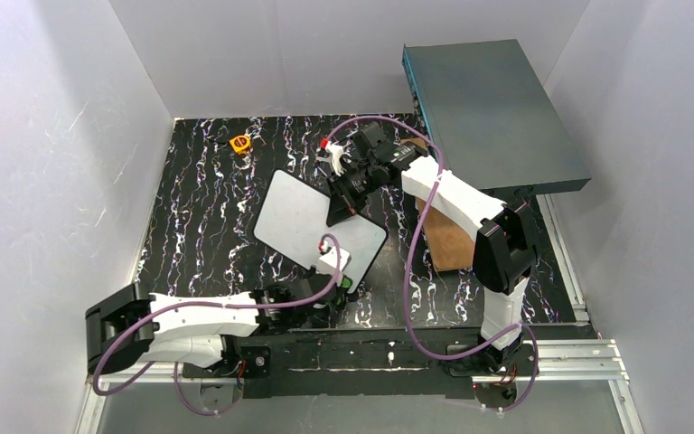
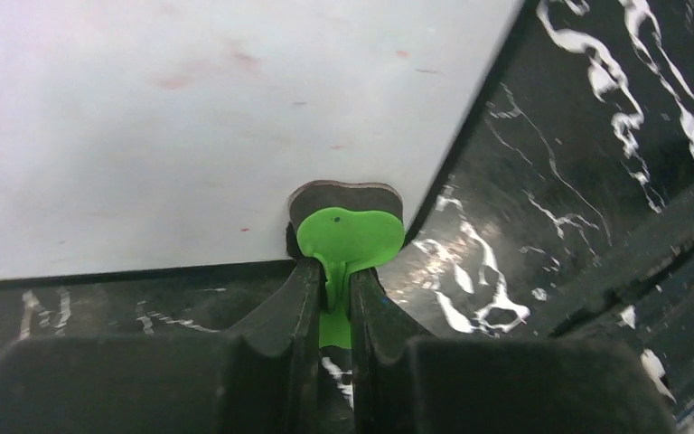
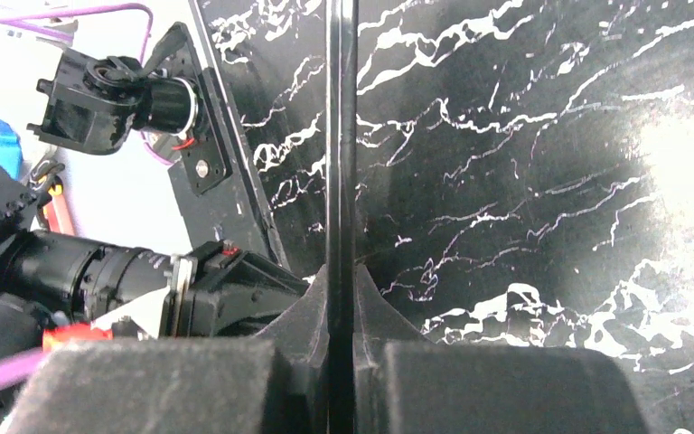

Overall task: Erase the whiteboard
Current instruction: Erase the center of the board with the whiteboard.

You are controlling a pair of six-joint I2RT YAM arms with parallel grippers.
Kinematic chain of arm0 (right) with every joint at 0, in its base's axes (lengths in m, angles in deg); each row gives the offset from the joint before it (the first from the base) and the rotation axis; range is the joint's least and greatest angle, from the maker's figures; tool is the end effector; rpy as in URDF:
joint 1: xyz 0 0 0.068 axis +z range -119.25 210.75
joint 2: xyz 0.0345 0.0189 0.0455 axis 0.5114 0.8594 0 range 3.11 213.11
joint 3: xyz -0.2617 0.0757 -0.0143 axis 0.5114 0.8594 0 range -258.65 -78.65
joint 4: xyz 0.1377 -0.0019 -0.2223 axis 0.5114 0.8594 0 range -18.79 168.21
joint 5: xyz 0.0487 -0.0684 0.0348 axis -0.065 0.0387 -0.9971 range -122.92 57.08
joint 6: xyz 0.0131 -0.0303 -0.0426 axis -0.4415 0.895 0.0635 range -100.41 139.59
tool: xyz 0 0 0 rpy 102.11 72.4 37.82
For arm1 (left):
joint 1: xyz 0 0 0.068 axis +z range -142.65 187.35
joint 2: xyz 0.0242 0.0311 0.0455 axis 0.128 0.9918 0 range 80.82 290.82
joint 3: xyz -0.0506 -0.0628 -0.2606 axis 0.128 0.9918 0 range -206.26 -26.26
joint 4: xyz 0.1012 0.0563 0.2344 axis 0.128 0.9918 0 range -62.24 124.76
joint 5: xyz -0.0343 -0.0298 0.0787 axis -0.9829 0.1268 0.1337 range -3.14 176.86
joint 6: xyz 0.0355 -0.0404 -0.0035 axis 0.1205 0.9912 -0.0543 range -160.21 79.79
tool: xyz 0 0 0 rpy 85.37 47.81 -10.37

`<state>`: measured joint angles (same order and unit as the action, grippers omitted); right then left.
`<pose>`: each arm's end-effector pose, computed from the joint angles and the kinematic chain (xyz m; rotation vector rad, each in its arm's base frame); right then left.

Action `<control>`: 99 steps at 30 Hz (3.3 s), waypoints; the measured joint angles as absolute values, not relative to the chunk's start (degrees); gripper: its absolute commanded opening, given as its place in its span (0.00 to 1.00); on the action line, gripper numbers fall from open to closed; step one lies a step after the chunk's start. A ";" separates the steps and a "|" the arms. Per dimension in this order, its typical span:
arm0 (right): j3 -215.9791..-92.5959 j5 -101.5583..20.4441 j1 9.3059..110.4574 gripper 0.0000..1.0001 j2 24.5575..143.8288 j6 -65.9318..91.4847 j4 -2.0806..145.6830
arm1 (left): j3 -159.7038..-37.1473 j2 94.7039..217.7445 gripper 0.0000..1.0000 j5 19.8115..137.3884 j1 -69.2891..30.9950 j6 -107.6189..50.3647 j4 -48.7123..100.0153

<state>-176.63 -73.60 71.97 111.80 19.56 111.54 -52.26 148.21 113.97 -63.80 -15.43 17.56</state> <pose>0.3007 0.2942 0.2985 -1.1870 2.2265 1.1799 0.0904 -0.2147 0.1855 0.5578 2.0176 -0.5335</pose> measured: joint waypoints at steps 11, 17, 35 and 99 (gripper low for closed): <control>-176.63 -75.07 71.94 0.01 111.47 16.48 108.42 | -47.25 126.86 0.00 112.51 -44.72 -14.16 24.99; -176.26 -73.01 71.86 0.01 111.47 16.67 111.72 | -47.27 131.67 0.00 109.56 -47.15 -14.93 21.71; -176.26 -74.11 71.51 0.01 111.18 19.67 109.44 | -52.69 148.45 0.00 105.84 -59.61 -17.03 19.72; -176.23 -74.67 70.96 0.01 109.63 16.26 111.41 | -58.75 130.58 0.00 86.98 -23.96 -18.75 30.83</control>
<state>-176.23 -74.67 70.96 109.63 16.26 111.41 -58.75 130.58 86.98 -23.96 -18.75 30.83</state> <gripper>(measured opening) 0.094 0.094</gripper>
